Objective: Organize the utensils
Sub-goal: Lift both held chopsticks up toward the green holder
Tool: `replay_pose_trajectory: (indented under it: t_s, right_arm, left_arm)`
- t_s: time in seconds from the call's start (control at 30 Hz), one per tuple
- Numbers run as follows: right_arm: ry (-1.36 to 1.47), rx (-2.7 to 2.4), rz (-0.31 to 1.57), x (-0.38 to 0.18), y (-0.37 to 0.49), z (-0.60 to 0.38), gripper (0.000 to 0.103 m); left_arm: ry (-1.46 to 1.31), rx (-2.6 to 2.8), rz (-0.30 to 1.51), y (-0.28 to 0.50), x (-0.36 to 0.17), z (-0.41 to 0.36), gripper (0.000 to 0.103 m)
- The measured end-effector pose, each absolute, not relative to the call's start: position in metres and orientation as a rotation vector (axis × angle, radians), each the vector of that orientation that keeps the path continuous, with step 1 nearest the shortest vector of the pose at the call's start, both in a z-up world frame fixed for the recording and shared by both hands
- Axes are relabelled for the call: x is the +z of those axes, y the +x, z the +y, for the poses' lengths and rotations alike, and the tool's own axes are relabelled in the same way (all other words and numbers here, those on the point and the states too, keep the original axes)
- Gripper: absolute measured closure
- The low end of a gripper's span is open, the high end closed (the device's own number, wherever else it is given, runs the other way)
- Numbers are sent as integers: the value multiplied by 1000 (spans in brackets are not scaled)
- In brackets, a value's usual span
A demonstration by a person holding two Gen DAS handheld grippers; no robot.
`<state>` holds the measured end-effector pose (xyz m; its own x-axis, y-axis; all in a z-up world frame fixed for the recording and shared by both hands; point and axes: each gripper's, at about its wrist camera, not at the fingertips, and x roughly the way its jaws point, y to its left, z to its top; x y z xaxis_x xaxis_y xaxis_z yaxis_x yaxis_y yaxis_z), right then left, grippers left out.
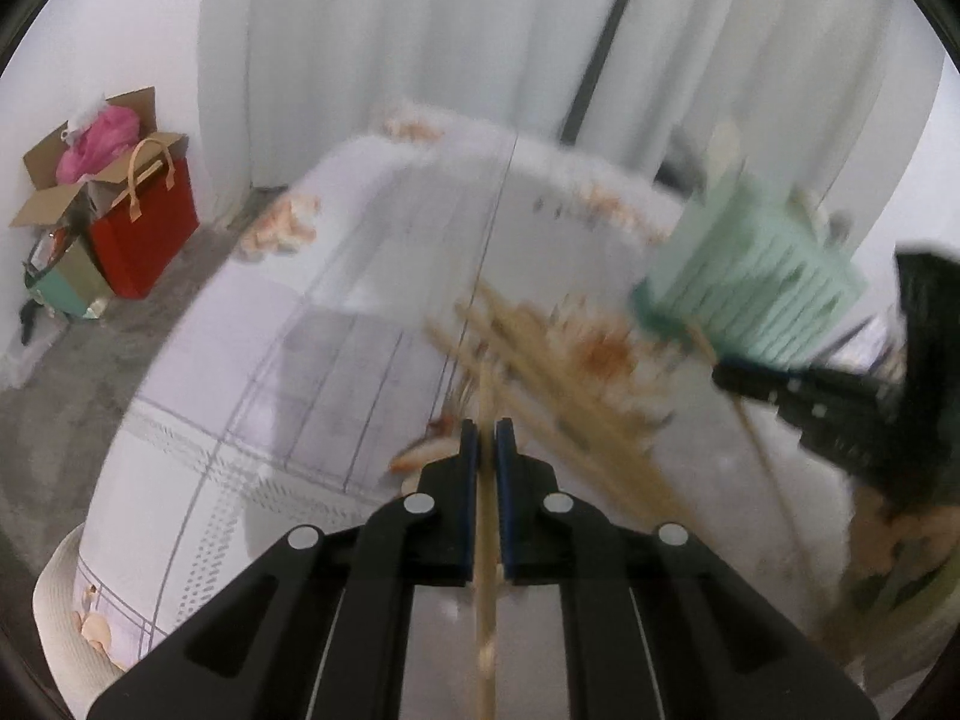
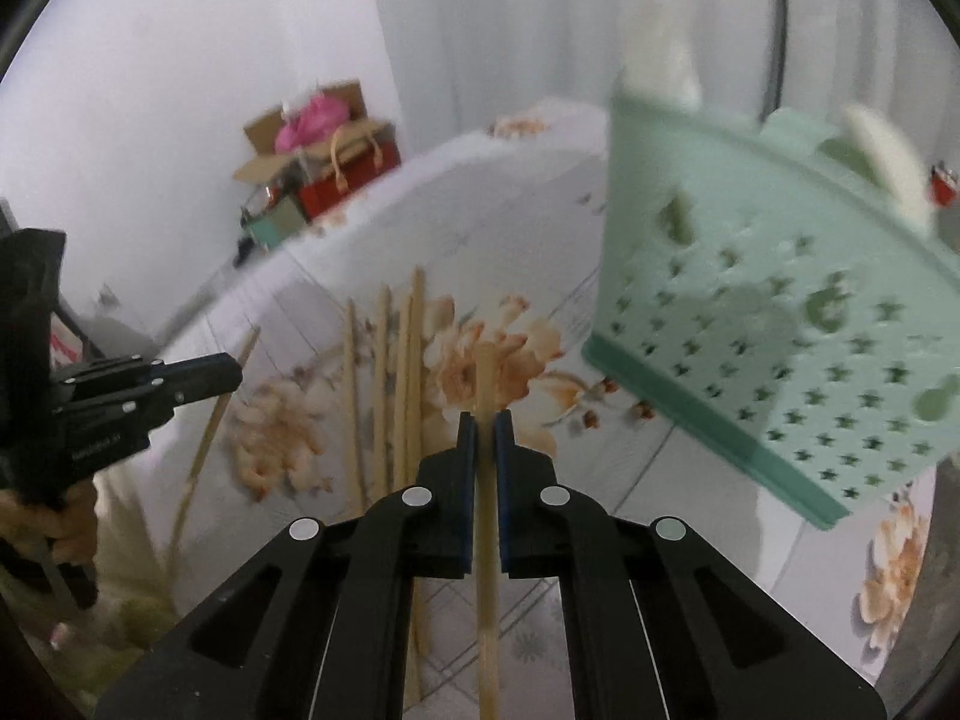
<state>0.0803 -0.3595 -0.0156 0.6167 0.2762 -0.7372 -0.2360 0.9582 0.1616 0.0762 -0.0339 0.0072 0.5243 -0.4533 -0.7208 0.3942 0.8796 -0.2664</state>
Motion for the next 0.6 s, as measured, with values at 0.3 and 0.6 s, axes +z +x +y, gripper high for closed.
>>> replay_pose_trajectory:
  t_s: [0.3,0.6]
  right_arm:
    - [157,292,675,28,42,-387,99]
    - [225,268,592,36,25,-407,99]
  left_arm:
    - [-271,-672,663,62,85,-18,98]
    - [-313,-780,492,73,153,-46,98]
